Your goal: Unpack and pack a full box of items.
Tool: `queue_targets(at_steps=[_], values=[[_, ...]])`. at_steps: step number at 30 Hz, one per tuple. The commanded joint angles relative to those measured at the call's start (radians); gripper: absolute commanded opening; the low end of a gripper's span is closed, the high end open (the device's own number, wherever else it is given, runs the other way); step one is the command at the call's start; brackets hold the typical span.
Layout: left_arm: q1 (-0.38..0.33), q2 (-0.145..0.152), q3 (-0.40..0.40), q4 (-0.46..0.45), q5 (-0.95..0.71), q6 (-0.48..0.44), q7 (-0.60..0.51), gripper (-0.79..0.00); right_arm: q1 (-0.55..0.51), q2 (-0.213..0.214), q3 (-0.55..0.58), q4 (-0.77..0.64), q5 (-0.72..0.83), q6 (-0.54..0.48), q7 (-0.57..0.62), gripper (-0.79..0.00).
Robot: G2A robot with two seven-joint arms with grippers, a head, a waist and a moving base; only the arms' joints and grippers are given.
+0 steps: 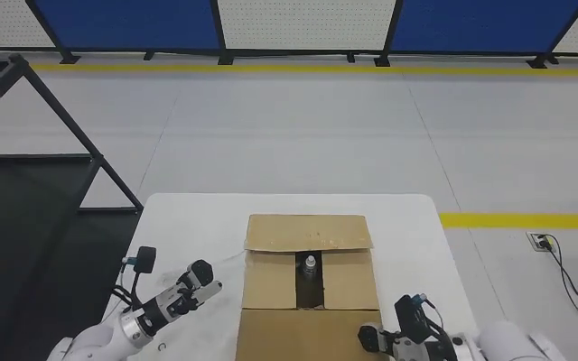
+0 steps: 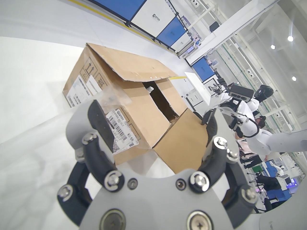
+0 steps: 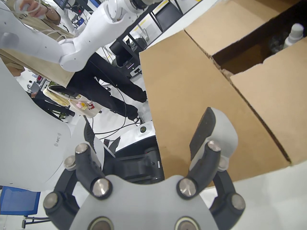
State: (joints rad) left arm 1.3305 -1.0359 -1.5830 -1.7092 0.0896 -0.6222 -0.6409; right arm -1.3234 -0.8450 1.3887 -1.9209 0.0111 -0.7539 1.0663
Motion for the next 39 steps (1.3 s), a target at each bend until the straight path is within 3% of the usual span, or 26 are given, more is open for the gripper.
queue_targets(at_steps=[1, 11, 19, 28, 39], values=[[-0.003, 0.001, 0.005, 0.002, 0.001, 0.002, -0.002, 0.0, -0.002, 0.015, -0.019, 0.011, -0.003, -0.006, -0.006, 0.0], [-0.011, 0.002, 0.016, 0.003, 0.005, 0.01, -0.003, 0.0, 0.045, 0.051, -0.108, 0.116, 0.041, -0.032, -0.032, 0.0], [-0.011, 0.002, 0.016, 0.003, 0.005, 0.01, -0.003, 0.0, 0.115, 0.04, -0.179, 0.199, 0.154, 0.016, -0.012, 0.0], [-0.011, 0.002, 0.016, 0.003, 0.005, 0.01, -0.003, 0.0, 0.181, 0.023, -0.253, 0.262, 0.088, 0.103, -0.016, 0.0], [-0.011, 0.002, 0.016, 0.003, 0.005, 0.01, -0.003, 0.0, 0.204, 0.012, -0.297, 0.295, 0.059, 0.114, -0.022, 0.0]])
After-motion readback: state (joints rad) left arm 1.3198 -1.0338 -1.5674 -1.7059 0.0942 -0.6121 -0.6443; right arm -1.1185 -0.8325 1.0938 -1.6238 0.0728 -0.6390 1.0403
